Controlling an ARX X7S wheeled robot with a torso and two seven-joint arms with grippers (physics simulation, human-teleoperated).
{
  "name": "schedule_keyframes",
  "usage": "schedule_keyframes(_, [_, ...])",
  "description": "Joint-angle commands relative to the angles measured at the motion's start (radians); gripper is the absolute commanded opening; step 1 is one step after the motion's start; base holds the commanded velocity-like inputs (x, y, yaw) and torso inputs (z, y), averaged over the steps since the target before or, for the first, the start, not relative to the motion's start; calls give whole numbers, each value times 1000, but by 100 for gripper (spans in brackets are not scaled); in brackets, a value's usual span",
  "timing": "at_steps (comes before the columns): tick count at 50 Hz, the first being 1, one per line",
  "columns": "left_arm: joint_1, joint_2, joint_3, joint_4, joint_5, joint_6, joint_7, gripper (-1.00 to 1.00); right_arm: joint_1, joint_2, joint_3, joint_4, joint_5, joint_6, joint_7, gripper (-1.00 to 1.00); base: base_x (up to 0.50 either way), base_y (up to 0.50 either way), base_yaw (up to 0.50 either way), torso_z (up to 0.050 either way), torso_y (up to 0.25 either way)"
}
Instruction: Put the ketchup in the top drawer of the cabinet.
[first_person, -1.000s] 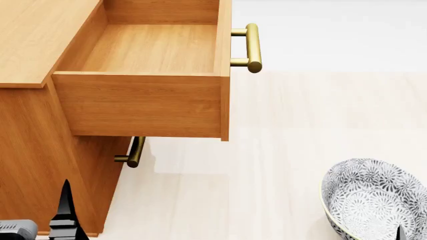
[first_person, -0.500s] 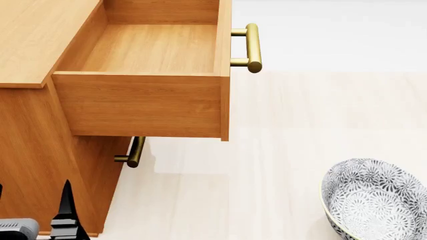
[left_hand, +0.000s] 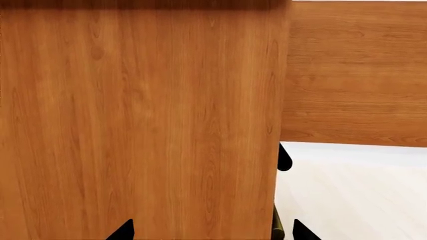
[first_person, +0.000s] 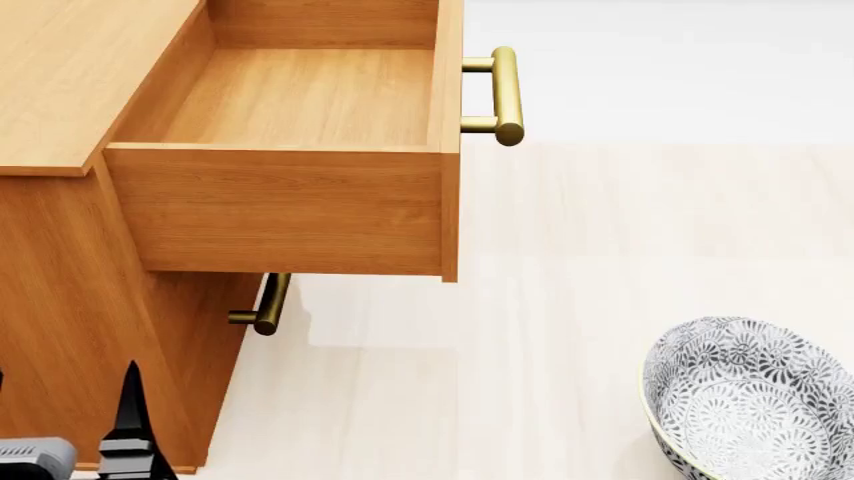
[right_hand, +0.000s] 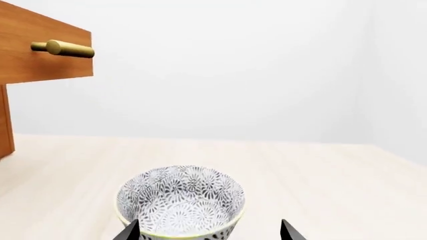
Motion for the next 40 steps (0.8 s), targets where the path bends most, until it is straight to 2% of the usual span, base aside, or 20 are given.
schedule_keyframes(1, [2,-3,2,-5,-5,7,-3,100,-25,-23,1,7,-7,-23,-7,100,0,0,0,0,0])
schedule_keyframes(40, [-2,-15,8,-16,-17,18,-18,100,-37,-88,-8,139,-42,-134,-60,100,0,0,0,0,0])
